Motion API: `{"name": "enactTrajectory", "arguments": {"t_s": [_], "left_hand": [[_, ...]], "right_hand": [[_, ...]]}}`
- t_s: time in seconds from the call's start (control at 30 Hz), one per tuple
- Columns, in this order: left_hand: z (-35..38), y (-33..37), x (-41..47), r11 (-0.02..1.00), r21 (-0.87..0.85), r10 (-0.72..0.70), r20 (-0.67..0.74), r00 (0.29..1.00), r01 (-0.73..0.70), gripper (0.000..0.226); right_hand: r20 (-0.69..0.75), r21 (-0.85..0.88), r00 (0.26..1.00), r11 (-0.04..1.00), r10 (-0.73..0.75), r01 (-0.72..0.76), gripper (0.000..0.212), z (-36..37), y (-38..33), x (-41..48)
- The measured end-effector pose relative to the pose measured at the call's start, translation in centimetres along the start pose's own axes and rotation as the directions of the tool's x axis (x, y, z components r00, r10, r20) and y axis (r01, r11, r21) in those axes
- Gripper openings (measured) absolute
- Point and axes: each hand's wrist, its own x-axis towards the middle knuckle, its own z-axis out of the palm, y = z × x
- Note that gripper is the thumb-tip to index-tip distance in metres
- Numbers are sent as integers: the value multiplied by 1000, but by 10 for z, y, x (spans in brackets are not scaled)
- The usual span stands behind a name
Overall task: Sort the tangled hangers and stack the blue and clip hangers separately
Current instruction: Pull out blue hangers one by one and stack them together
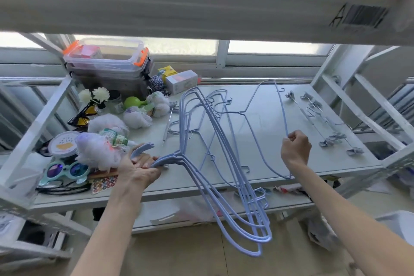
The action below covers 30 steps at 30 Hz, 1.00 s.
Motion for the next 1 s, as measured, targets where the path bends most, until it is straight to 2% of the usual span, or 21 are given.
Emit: {"name": "enactTrajectory", "arguments": {"t_s": [0.17, 0.37, 0.57, 0.67, 0.73, 0.8, 0.9, 1.0], "left_hand": [[2, -4, 8, 999, -13, 42, -39, 998, -42, 56], [17, -17, 24, 996, 43, 87, -76, 993, -84, 41], [31, -31, 42, 996, 46, 81, -74, 994, -78, 60], [33, -32, 47, 995, 51, 84, -50, 995, -82, 52], [33, -32, 50, 996, 57, 72, -32, 997, -70, 56], [32, -31, 53, 997, 59, 57, -24, 998, -55, 62], [30, -30, 55, 997, 44, 64, -4, 998, -63, 56], [25, -30, 57, 997, 45, 61, 11, 998, -62, 64]], "right_hand": [[-36, 57, 999, 998, 6, -4, 8, -2, -2, 15], [107, 181, 993, 983, -57, 37, 9, 8, -11, 8], [267, 319, 958, 948, -102, 12, 8, 25, -23, -17], [327, 365, 937, 931, -122, -6, 8, 31, -26, -29], [368, 388, 920, 921, -132, -24, 10, 33, -26, -38], [407, 388, 900, 921, -154, -17, 10, 35, -24, -46], [450, 370, 870, 929, -200, 21, 10, 37, -23, -59], [459, 351, 863, 935, -212, 43, 10, 41, -21, -71]]}}
